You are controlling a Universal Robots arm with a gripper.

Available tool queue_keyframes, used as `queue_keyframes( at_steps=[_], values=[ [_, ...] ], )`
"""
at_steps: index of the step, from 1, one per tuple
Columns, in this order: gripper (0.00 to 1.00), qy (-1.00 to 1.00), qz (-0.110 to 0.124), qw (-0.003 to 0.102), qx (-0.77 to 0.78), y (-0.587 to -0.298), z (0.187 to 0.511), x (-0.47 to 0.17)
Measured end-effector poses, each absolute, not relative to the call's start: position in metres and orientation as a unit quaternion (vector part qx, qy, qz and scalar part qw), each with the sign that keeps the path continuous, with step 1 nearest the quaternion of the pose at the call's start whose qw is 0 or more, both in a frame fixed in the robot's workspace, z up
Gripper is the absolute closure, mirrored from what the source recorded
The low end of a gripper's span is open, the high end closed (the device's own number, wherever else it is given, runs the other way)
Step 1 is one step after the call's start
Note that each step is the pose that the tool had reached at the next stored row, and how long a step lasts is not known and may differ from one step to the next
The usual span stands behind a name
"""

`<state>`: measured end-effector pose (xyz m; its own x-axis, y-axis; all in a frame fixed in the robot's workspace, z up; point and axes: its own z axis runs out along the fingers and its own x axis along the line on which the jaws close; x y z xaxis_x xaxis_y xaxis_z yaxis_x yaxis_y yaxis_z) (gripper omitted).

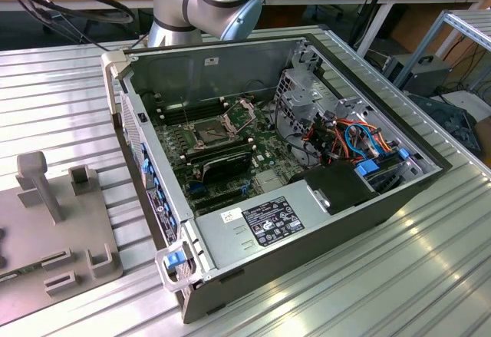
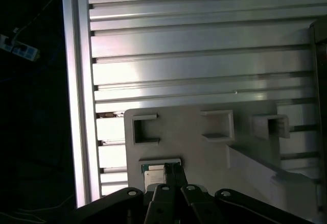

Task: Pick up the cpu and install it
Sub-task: 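Reach for the cpu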

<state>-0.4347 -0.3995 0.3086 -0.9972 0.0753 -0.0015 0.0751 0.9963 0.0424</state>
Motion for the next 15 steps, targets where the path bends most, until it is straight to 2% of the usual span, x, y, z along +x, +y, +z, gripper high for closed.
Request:
queue_keyframes(
  at_steps=[15],
  values=[
    [0.89, 0.999, 0.021, 0.002, 0.038, -0.3995, 0.3041, -0.4353]
  ],
)
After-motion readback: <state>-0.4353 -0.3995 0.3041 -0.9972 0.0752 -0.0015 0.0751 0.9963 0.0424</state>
